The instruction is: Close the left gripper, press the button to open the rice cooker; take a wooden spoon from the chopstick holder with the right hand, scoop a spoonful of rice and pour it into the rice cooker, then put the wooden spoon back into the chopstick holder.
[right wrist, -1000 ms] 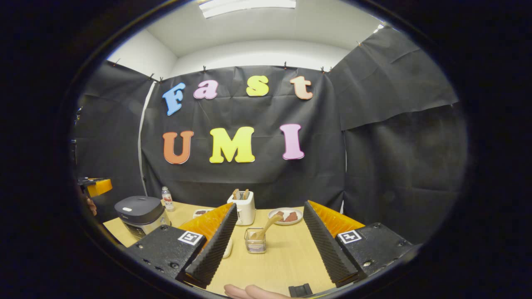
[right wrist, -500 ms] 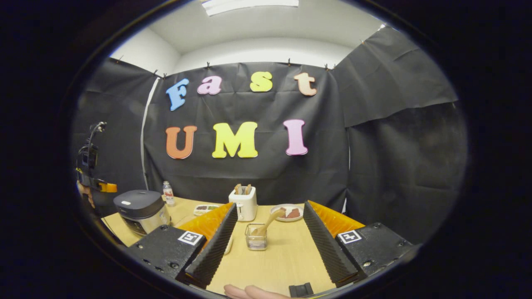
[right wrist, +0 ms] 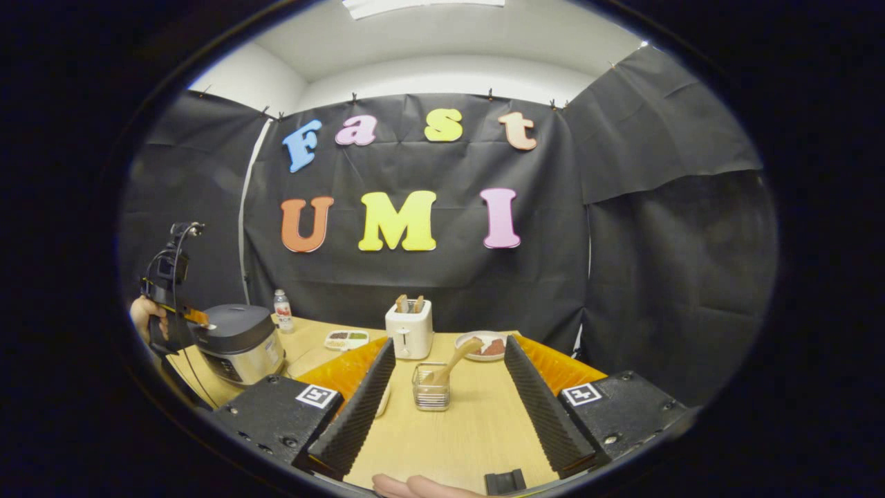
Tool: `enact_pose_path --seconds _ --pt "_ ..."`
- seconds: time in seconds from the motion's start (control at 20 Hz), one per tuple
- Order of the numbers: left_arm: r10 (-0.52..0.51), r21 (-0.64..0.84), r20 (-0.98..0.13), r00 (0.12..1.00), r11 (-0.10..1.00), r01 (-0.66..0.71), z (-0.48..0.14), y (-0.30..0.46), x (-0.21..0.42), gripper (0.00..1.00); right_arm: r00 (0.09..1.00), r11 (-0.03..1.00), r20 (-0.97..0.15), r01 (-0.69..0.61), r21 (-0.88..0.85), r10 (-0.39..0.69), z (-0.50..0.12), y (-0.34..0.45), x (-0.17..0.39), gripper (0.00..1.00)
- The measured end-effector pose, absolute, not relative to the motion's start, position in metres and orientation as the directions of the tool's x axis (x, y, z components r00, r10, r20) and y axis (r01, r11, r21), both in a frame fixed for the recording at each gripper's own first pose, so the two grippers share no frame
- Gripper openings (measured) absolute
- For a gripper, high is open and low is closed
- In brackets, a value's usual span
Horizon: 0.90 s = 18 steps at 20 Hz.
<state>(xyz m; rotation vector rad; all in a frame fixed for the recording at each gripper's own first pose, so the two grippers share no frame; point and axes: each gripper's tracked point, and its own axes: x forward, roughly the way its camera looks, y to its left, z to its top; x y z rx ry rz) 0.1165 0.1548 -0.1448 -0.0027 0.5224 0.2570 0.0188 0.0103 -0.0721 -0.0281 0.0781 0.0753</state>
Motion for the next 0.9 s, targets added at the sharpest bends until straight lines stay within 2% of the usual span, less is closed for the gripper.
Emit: enact_pose_path --seconds 0.15,0.55,0.9 --pt "0.234 0.054 -0.498 0.835 0.969 -0.240 -0.145 0.150 0.112 0.00 0.993 0.996 -0.088 -0.085 -0.017 0.084 -0.075 0.014 0.020 1.00" --pt "0.289 0.127 -0.478 0.830 0.957 -0.260 -0.150 0.149 0.109 0.00 0.988 0.994 -0.112 -0.106 -0.032 0.102 -0.090 0.027 0.020 1.00" --pt "0.254 0.089 -0.474 0.843 0.966 -0.241 -0.151 0.149 0.110 0.00 0.986 0.994 -0.127 -0.111 -0.026 0.107 -0.092 0.033 0.016 1.00"
